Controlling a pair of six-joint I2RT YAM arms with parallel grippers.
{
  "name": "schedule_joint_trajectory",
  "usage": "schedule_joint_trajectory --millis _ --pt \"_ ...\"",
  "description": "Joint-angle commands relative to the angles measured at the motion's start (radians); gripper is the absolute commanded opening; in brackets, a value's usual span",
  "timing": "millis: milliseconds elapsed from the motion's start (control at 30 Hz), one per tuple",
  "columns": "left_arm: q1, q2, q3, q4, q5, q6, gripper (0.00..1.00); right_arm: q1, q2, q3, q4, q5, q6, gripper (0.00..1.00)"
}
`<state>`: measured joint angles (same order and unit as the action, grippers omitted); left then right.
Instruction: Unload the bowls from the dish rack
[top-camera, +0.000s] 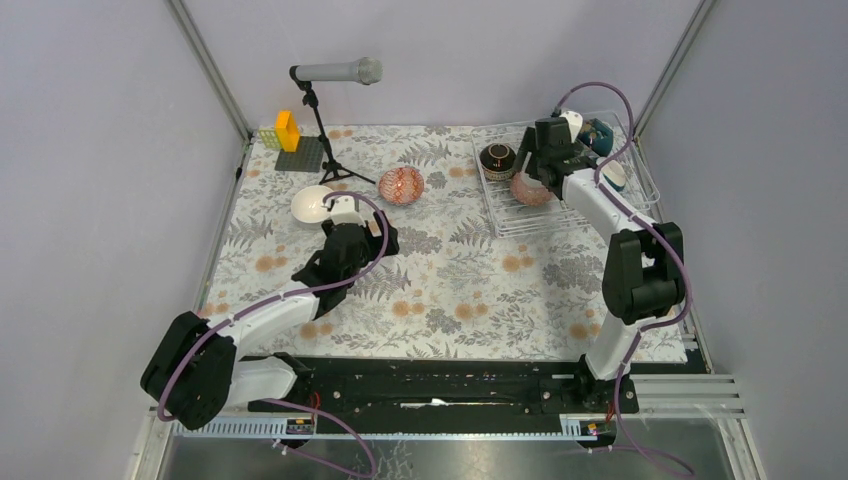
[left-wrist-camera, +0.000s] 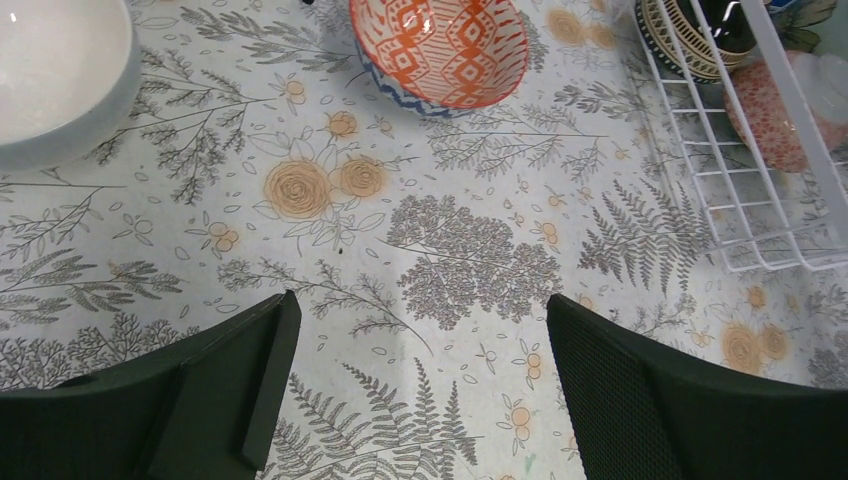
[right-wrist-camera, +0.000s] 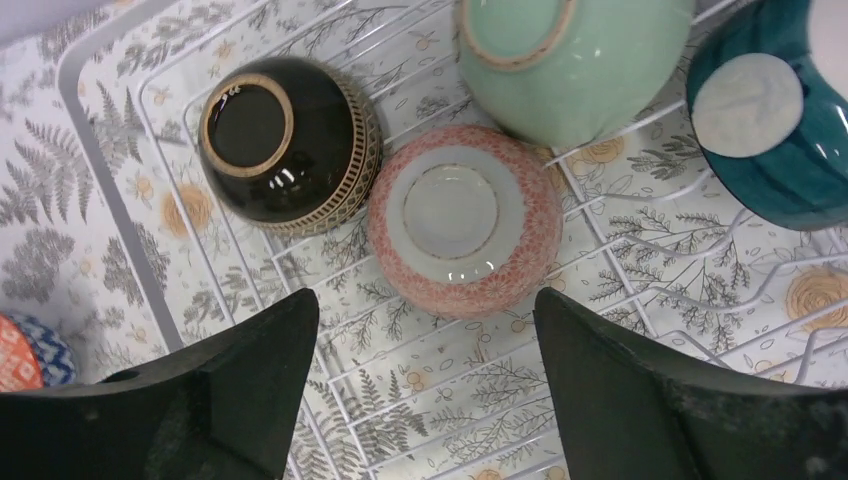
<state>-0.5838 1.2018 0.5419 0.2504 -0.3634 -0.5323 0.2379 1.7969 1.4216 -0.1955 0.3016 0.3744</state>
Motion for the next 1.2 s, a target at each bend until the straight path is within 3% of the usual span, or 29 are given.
schedule_joint_trajectory --millis 0,133,267,900,1033,1167 --pt "-0.001 0.001 0.017 0.091 0.047 0.025 0.99 -0.011 -0.021 0.015 0.003 0.082 0.087 0.77" --pt "-0.002 0.012 0.018 0.099 0.055 0.028 0.99 -0.02 0.027 0.048 0.009 0.141 0.093 0.54" --pt "-0.002 0.021 0.021 0.102 0.06 0.032 0.99 -0.023 0.083 0.093 0.006 0.162 0.071 0.48" --pt "-0.002 0.015 0.018 0.106 0.064 0.034 0.99 -0.041 0.183 0.11 -0.049 0.144 0.061 0.44" --pt "-0.001 0.009 0.018 0.102 0.063 0.033 0.99 -0.04 0.156 0.081 -0.061 0.071 0.072 0.4" --pt "-0.002 0.005 0.018 0.102 0.067 0.034 0.99 -0.034 0.126 0.057 -0.079 -0.117 0.105 0.35"
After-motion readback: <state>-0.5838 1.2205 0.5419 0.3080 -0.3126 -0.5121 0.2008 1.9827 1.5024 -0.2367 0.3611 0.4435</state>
